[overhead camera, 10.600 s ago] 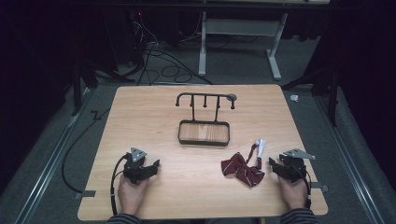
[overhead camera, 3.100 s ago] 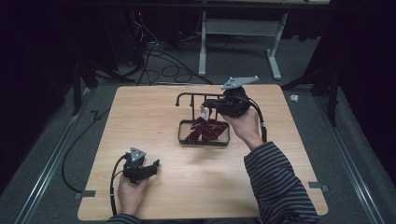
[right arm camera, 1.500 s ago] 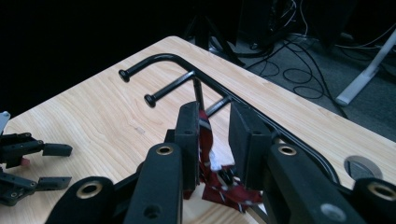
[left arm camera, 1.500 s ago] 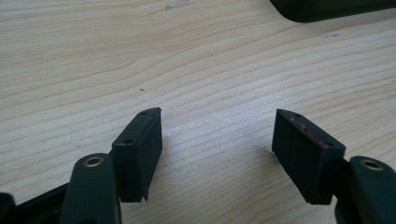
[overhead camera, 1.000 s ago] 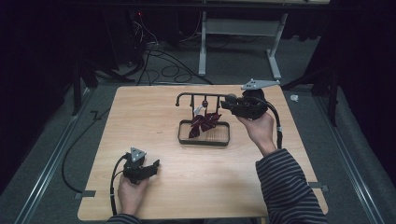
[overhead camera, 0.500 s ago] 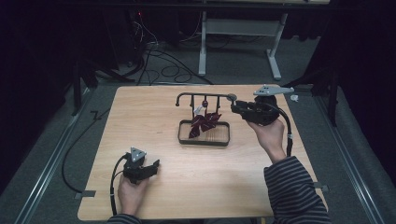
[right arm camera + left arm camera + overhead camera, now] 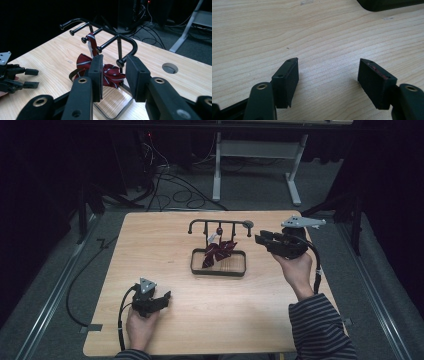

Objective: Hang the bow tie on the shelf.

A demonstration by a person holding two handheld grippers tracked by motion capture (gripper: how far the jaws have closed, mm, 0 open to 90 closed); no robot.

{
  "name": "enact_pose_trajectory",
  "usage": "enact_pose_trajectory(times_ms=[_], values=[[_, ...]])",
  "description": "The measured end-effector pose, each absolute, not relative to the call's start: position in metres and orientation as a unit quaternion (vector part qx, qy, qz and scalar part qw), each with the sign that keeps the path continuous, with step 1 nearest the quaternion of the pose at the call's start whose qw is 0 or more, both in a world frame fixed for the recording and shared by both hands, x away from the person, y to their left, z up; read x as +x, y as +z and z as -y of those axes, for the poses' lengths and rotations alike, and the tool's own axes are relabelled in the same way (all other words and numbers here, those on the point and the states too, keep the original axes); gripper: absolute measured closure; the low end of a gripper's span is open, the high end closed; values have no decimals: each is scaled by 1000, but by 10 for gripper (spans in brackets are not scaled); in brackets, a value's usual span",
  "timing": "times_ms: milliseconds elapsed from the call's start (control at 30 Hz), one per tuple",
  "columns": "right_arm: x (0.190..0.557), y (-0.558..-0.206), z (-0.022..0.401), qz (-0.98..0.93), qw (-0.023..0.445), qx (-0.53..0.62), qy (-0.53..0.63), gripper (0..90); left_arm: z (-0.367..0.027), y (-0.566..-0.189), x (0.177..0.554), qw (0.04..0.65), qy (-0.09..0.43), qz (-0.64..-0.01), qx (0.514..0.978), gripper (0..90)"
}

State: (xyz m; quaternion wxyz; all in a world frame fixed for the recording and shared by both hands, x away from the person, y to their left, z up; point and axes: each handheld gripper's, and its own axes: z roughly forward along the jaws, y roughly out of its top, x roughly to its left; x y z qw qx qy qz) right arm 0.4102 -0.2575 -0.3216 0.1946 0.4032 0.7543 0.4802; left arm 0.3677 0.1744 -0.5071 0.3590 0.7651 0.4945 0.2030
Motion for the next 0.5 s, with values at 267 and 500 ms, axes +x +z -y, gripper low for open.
enact_pose_trajectory(times_ms=[267, 500], values=[[400, -325, 268, -744, 201, 411, 487, 665, -174, -507, 368, 359, 205, -494, 765, 336], [394, -328, 275, -741, 202, 416, 487, 663, -174, -507, 368, 358, 205, -494, 765, 336]])
